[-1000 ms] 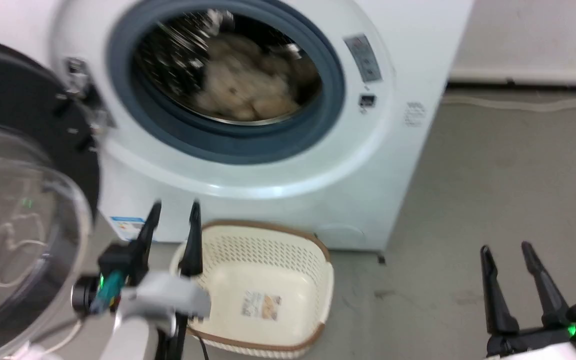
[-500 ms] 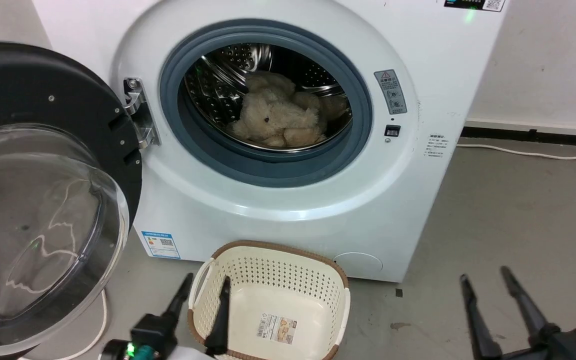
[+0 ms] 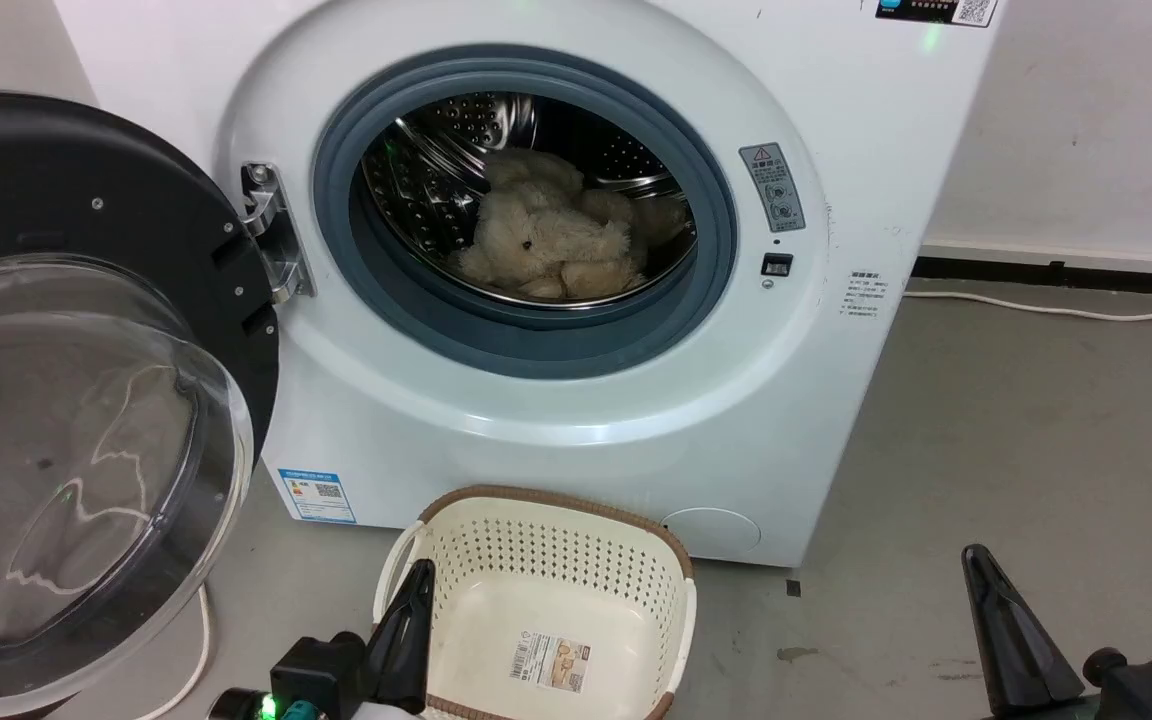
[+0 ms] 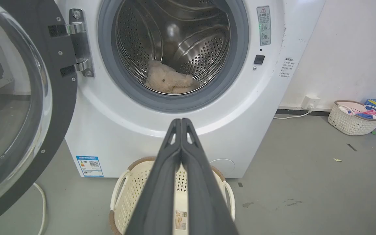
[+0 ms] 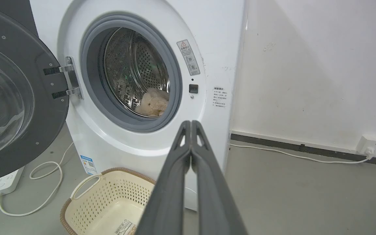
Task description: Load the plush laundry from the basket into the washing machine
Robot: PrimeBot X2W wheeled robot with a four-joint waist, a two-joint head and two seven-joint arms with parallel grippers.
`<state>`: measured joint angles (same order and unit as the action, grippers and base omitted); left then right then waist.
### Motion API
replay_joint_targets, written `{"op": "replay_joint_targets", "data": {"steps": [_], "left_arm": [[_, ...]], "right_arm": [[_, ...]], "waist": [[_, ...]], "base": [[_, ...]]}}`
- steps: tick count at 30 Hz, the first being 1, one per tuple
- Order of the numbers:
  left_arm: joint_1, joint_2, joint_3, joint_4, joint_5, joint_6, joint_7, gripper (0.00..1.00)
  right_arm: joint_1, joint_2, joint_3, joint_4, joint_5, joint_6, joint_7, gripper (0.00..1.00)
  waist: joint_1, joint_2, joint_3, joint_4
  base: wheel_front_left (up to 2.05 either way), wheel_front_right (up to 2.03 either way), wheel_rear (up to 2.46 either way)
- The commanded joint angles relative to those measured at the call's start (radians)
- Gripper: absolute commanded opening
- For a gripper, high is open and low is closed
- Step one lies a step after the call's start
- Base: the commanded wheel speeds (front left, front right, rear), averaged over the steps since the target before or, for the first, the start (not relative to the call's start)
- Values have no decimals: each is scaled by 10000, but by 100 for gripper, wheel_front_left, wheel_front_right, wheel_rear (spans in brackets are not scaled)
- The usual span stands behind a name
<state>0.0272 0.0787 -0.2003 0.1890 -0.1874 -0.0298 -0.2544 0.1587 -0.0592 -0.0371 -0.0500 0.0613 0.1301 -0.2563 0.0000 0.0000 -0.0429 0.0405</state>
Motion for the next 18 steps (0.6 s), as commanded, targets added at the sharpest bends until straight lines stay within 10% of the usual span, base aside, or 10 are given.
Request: {"op": "replay_joint_targets", "data": {"steps": [1,18], "left_arm": [[-9,-7,59,-61,60,8,69,0],[-46,-46,332,-318,315,49,417,0]], "right_arm": [[-51,3,10,16,-20,0,77,0],[-267,15,61,84,-104,1,427,0]], "waist": [[0,0,8,-6],[0,0,67,-62]], "base": [[0,0,0],[0,0,0]]}}
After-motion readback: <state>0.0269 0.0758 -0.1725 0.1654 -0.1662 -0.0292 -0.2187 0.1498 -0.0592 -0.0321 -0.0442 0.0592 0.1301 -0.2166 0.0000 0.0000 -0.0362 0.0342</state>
